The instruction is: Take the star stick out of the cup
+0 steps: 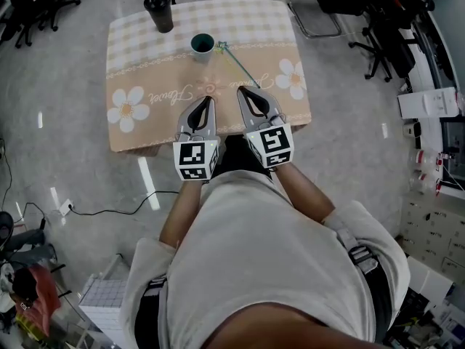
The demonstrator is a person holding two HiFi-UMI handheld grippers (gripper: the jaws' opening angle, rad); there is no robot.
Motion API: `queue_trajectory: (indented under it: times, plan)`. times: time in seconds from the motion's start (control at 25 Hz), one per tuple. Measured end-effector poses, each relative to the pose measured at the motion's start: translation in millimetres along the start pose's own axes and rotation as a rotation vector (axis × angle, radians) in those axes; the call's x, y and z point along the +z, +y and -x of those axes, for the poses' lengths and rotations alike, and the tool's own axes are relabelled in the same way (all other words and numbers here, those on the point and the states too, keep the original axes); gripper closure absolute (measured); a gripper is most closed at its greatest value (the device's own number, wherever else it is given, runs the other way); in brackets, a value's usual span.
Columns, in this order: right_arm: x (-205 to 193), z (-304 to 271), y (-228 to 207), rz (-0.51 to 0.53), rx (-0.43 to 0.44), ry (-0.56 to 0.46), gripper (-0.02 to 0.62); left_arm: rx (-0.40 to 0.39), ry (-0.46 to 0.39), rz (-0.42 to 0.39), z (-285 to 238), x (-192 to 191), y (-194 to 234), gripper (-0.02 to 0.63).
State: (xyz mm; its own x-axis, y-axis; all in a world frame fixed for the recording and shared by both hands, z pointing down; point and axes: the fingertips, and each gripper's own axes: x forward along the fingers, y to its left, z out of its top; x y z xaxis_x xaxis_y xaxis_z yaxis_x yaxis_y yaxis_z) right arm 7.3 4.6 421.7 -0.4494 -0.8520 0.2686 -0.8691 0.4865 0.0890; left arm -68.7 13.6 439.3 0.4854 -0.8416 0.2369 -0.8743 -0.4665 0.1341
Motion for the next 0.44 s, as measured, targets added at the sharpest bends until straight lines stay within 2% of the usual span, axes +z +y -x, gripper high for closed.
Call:
queue_trajectory:
  times: [0.44]
  plan:
    - [2.2, 6.2, -3.1, 0.011, -0.013, 0.011, 0.597, -0.014, -0.028, -0.010, 1.8, 9.9, -6.9, 0.603]
